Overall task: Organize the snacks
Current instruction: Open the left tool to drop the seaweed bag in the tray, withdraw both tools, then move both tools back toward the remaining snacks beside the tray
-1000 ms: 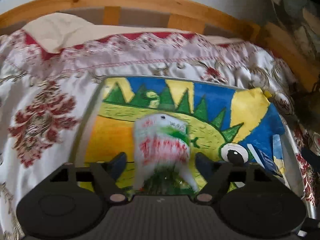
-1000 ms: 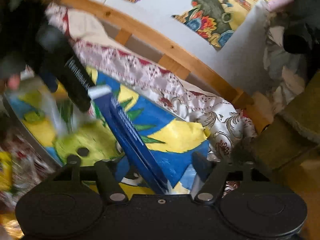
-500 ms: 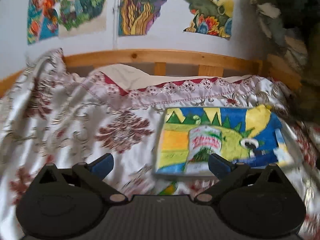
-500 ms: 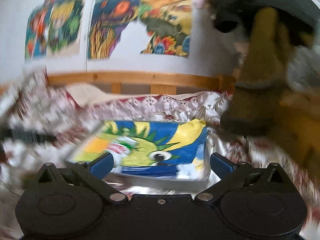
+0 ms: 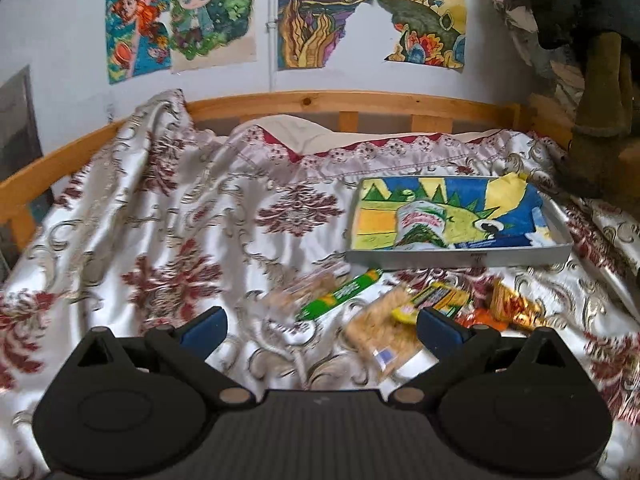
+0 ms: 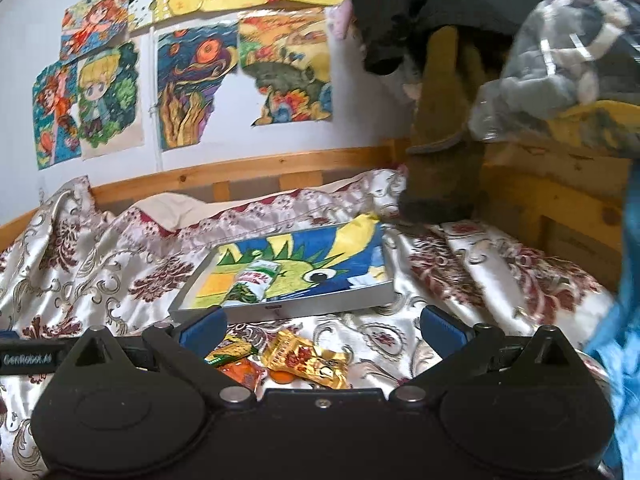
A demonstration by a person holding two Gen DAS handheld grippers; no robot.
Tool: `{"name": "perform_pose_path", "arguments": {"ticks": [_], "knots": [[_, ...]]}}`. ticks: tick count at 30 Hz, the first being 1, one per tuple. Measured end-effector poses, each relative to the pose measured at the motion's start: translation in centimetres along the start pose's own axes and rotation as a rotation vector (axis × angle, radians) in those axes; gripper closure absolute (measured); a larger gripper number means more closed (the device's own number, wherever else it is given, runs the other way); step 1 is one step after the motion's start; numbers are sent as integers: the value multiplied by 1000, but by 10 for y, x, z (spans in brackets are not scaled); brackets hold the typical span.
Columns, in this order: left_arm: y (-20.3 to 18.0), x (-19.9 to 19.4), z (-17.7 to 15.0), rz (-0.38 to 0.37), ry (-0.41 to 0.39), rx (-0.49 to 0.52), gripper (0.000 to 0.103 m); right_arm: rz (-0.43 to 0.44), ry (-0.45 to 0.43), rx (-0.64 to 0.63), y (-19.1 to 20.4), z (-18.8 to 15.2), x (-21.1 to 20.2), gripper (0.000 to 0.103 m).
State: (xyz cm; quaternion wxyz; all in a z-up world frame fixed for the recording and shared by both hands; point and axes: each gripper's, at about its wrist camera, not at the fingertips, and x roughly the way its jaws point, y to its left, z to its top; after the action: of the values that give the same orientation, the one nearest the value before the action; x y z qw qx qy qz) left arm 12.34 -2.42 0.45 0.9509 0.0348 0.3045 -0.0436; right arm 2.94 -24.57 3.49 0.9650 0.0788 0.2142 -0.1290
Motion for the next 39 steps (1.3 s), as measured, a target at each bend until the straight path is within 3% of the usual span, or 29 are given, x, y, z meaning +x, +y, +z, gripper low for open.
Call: {"name": "perform_pose_path", "arguments": {"ticks": [10, 14, 18, 39], "knots": [[-1, -57, -40, 47, -30, 62, 0, 5, 121, 18, 5, -23, -39, 1], [-2, -67, -47, 43, -52, 75, 0, -30, 98, 9, 2, -30, -51, 1], [3, -67, -42, 48, -53, 32, 0, -23, 83, 9, 2, -31, -54, 1], [10, -59, -40, 58, -49, 16, 0, -11, 83, -17, 8, -32, -46, 1]]}}
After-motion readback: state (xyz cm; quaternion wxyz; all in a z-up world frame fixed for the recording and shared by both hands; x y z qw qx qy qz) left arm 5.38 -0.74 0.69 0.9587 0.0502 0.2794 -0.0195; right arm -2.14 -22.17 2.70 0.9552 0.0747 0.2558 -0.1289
